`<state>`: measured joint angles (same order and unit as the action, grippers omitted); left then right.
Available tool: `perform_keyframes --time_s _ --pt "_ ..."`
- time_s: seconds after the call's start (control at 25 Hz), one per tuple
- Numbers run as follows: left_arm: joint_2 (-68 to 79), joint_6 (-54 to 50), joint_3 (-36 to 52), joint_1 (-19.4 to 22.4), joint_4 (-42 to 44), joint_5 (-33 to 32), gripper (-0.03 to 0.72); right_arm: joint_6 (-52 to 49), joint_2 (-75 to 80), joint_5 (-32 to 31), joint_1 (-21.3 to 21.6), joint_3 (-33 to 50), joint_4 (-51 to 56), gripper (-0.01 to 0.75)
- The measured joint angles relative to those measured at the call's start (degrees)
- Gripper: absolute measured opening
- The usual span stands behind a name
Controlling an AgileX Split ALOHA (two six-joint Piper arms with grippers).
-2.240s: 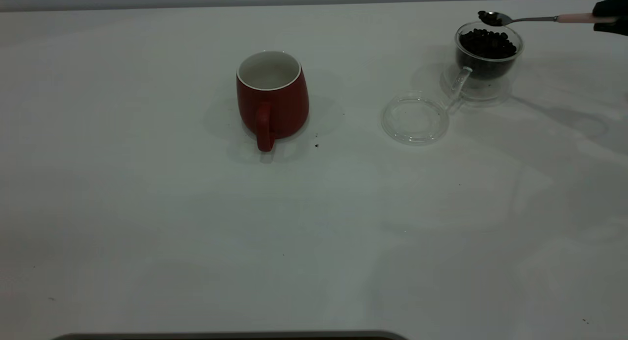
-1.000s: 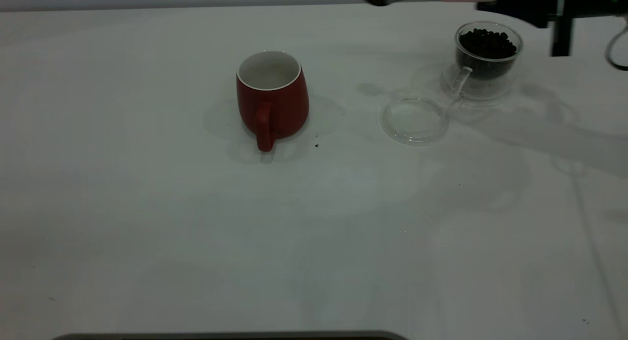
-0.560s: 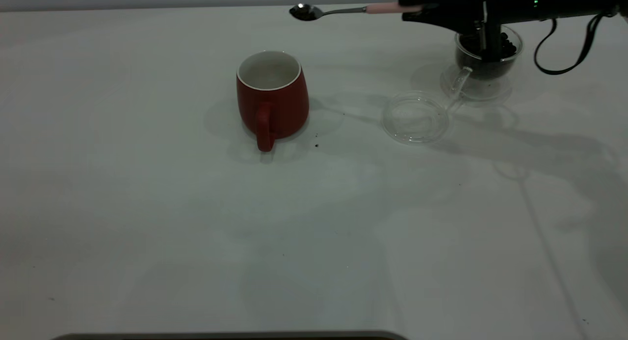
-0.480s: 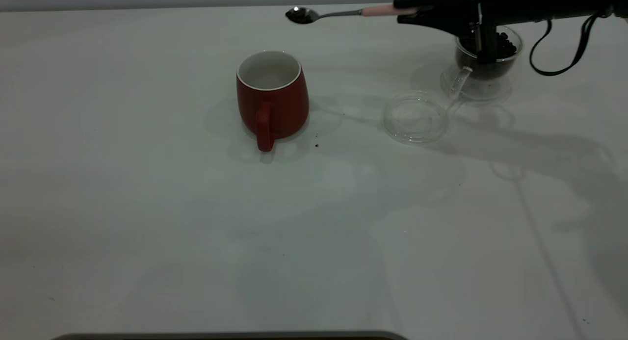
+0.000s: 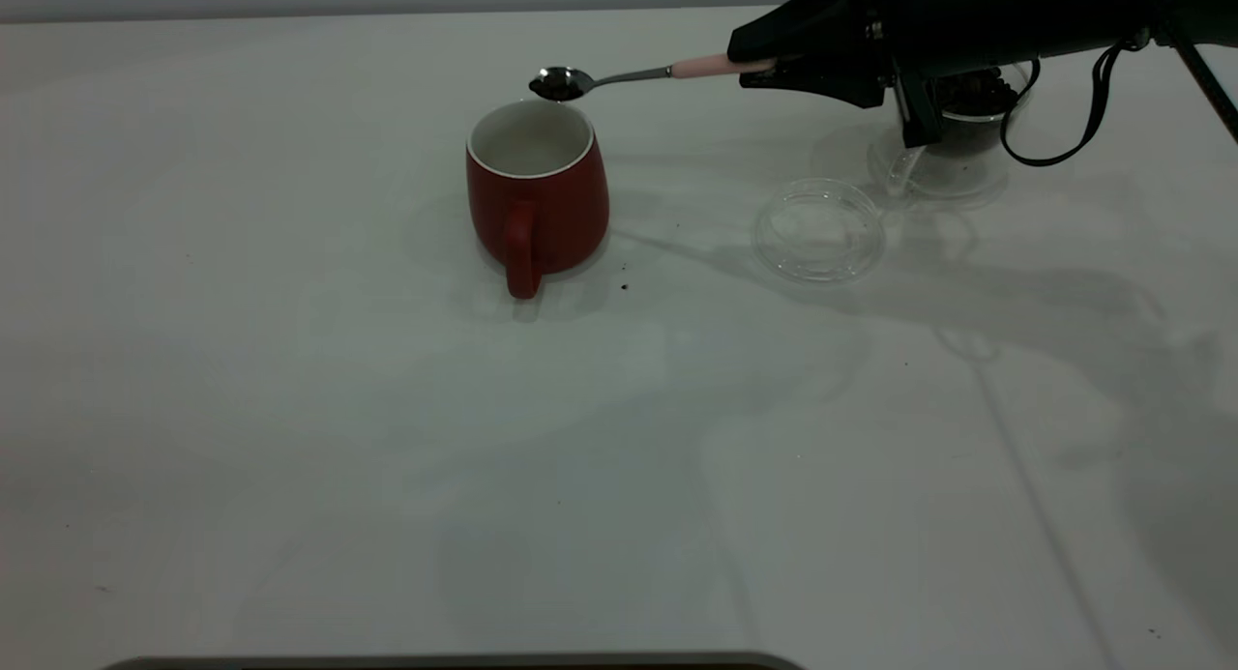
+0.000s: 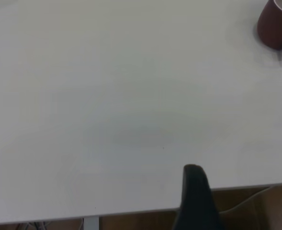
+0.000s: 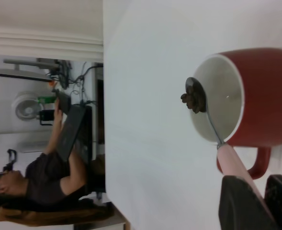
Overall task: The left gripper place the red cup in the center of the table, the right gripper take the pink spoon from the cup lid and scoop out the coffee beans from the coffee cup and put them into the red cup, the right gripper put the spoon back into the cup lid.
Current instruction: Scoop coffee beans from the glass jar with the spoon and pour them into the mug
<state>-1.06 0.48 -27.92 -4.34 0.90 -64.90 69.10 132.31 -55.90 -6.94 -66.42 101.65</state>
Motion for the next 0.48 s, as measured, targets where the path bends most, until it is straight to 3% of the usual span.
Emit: perform_keyframes --time_s 0.32,0.48 --pt "0.0 0.0 0.0 0.0 0.0 0.0 0.569 9.3 0.0 4.1 -2.1 0.0 0.4 0.113" --pt "0.0 0.0 0.0 0.0 0.0 0.0 0.569 18.5 0.0 7.5 -3.1 -0.8 0.4 0.113"
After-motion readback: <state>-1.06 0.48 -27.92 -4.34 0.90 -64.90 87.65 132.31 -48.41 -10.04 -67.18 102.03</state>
